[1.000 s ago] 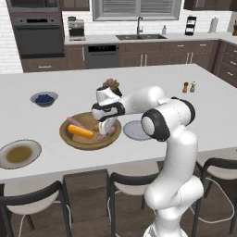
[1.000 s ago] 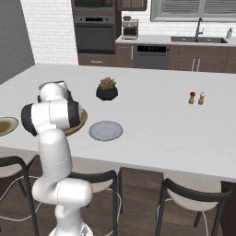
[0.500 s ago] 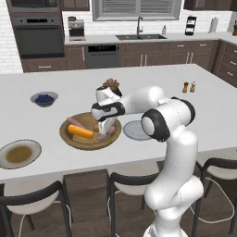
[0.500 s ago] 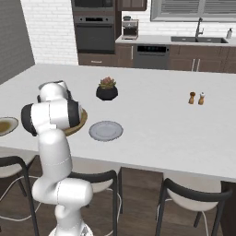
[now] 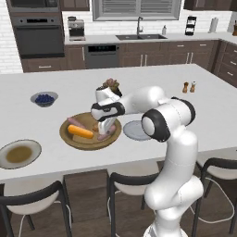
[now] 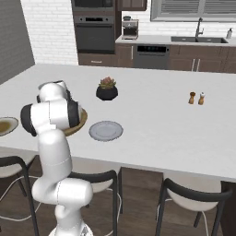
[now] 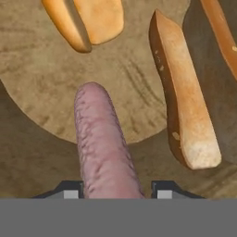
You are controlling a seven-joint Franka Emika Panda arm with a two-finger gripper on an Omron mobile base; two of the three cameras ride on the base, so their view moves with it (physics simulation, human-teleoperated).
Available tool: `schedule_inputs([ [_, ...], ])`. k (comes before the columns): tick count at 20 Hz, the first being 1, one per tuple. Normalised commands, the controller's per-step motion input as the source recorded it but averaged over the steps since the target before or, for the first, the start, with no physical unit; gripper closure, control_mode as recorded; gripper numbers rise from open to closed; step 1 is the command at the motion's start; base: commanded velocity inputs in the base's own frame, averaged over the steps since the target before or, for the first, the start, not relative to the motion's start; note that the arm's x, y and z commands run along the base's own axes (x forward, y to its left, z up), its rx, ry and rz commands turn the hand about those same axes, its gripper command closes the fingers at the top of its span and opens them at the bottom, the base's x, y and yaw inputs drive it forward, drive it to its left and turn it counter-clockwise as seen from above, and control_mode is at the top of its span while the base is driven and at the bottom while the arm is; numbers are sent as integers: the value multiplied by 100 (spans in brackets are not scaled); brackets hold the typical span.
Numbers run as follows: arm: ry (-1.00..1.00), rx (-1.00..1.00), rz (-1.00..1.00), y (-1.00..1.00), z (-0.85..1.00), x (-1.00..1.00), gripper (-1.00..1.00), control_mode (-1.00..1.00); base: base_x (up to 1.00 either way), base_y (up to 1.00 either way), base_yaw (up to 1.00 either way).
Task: Place one bun and one sausage from the bowl on each plate.
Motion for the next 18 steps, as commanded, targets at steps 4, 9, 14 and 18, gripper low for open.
schedule_inputs([
  [4, -9, 0, -1, -4, 20, -52, 100, -100, 0, 0, 0],
  [9, -5, 1, -10, -25, 62, -46, 100, -100, 0, 0, 0],
  [14, 0, 6, -23, -74, 48, -53, 100, -100, 0, 0, 0],
  [18, -1, 7, -33, -86, 30, -20, 100, -100, 0, 0, 0],
])
